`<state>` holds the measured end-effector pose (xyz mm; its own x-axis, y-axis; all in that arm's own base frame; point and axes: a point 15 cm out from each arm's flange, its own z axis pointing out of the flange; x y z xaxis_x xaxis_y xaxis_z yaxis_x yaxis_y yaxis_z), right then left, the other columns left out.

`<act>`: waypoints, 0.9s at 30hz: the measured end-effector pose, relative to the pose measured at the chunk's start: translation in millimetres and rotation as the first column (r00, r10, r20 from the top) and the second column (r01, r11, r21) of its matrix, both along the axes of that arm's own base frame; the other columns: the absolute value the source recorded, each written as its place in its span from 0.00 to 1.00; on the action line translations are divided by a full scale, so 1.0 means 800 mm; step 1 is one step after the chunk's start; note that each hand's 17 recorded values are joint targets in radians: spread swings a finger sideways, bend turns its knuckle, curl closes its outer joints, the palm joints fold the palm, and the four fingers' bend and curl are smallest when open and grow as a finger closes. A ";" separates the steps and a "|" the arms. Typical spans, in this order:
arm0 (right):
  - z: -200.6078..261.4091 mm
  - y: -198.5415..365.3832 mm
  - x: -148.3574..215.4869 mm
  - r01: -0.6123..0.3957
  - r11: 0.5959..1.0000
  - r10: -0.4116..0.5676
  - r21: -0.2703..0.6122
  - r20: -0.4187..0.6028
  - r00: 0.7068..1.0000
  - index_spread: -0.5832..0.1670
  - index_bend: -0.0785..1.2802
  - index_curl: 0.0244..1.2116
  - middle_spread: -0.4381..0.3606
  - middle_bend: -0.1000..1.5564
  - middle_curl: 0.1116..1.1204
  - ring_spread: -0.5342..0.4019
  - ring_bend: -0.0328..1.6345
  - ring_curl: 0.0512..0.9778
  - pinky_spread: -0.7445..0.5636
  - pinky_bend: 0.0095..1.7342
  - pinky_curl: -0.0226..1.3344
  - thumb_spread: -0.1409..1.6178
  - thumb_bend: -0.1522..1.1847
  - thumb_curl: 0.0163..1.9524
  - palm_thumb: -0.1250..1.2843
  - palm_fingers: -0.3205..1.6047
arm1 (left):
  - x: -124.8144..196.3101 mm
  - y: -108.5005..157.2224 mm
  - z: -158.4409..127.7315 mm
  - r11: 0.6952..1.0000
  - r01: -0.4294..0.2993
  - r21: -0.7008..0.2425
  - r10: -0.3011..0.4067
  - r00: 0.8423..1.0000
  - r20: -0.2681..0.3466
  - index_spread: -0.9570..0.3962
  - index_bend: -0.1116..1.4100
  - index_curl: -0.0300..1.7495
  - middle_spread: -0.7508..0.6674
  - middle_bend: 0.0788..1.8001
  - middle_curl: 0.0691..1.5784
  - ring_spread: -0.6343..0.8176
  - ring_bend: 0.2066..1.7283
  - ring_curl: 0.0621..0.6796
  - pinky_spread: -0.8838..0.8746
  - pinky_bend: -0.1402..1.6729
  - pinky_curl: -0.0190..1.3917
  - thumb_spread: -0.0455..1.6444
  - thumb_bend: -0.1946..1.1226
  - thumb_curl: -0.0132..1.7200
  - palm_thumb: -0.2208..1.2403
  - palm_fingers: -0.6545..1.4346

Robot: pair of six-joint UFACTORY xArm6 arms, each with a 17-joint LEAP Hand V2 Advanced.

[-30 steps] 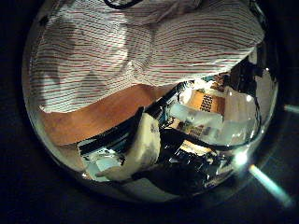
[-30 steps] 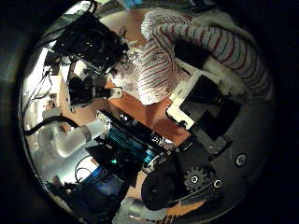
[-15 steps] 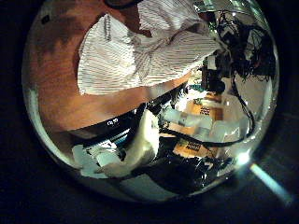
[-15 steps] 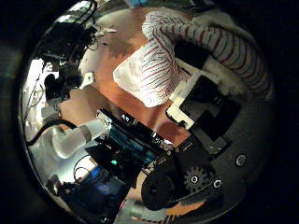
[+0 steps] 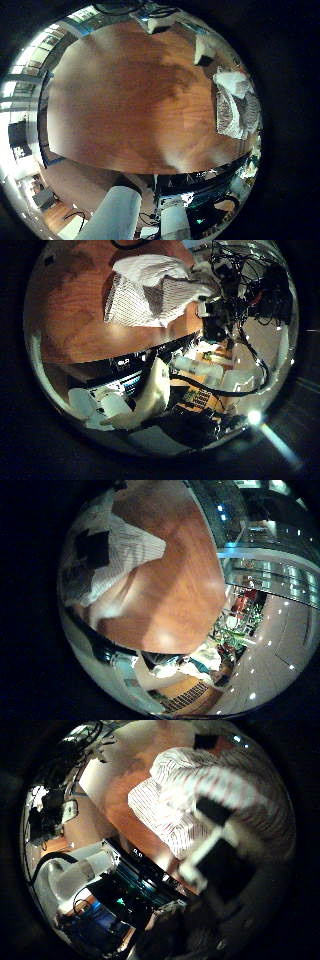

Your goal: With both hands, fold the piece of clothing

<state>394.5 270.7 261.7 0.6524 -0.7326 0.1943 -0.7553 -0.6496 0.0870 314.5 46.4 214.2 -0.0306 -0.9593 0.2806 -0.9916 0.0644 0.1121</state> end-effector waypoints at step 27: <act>0.138 -0.165 -0.013 0.223 0.843 -0.252 0.490 -0.007 0.968 0.29 0.21 0.30 0.45 0.25 0.26 0.55 0.43 0.29 0.88 0.41 0.37 0.80 0.11 0.24 0.58 0.28 | -0.005 -0.080 0.082 0.996 0.073 0.059 -0.072 0.997 -0.021 0.73 0.19 0.20 0.64 0.08 0.22 0.63 0.30 0.24 0.74 0.24 0.24 0.82 0.14 0.18 0.28 0.40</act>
